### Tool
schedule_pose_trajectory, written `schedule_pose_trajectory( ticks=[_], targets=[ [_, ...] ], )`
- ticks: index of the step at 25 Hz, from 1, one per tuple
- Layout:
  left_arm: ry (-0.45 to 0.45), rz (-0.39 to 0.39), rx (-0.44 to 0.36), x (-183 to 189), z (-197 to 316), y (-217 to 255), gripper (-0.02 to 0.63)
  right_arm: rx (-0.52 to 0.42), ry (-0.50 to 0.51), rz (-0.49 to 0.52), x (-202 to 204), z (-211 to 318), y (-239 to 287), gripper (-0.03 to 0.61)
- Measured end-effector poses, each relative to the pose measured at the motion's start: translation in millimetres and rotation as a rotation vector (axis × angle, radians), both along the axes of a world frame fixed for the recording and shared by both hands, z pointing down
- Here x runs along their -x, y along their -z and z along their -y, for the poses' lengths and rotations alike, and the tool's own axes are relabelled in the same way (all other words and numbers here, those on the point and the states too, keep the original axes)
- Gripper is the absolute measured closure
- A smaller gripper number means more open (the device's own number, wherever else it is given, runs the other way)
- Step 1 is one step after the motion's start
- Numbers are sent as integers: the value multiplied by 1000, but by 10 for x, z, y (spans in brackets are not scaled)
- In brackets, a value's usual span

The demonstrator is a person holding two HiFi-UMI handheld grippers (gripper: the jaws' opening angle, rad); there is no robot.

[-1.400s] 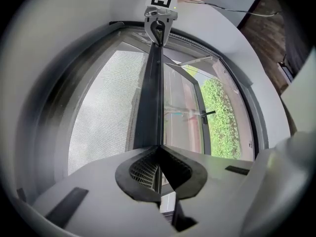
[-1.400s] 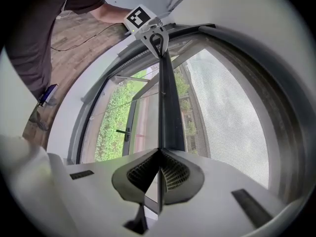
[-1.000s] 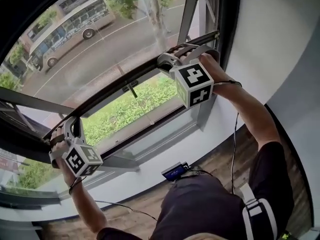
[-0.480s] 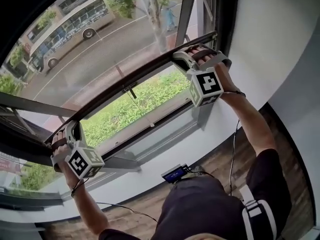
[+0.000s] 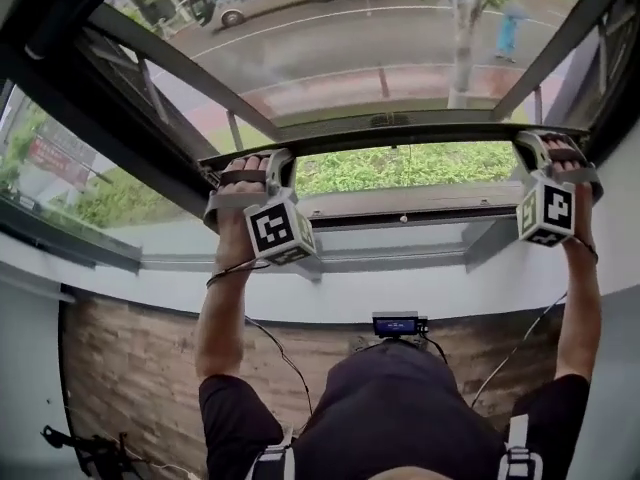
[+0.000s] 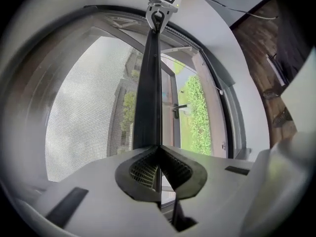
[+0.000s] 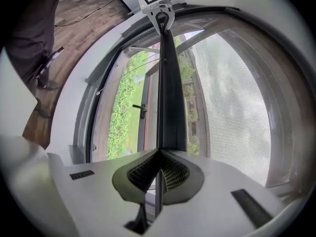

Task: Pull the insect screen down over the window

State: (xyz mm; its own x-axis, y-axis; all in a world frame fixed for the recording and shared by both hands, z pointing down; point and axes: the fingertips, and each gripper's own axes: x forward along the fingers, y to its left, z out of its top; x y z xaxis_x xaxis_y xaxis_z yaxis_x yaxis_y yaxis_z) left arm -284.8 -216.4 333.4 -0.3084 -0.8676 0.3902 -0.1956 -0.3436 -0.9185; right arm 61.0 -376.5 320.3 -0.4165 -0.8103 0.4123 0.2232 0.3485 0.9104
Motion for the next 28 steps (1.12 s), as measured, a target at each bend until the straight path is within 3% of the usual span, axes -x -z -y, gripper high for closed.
schedule_pose_trajectory(
  ticks=[6,10,22,25,28],
  targets=[
    [41,-44,97,148,-140,-411,600,40,15,-30,212,21,-447,566],
    [33,-84,183,101,-162,-916,600,142,0,-82,154,-43,-948,566],
    [52,-54,214,107,-136,-1013,600,144,-7,-41,164,-27,-1017,566],
    [57,-51,219,109,-144,-1005,600,128,-19,18,154,-26,-998,565],
    [60,-54,220,98,-140,-981,600,119,-47,215,202,-288,-782,555]
  ],
)
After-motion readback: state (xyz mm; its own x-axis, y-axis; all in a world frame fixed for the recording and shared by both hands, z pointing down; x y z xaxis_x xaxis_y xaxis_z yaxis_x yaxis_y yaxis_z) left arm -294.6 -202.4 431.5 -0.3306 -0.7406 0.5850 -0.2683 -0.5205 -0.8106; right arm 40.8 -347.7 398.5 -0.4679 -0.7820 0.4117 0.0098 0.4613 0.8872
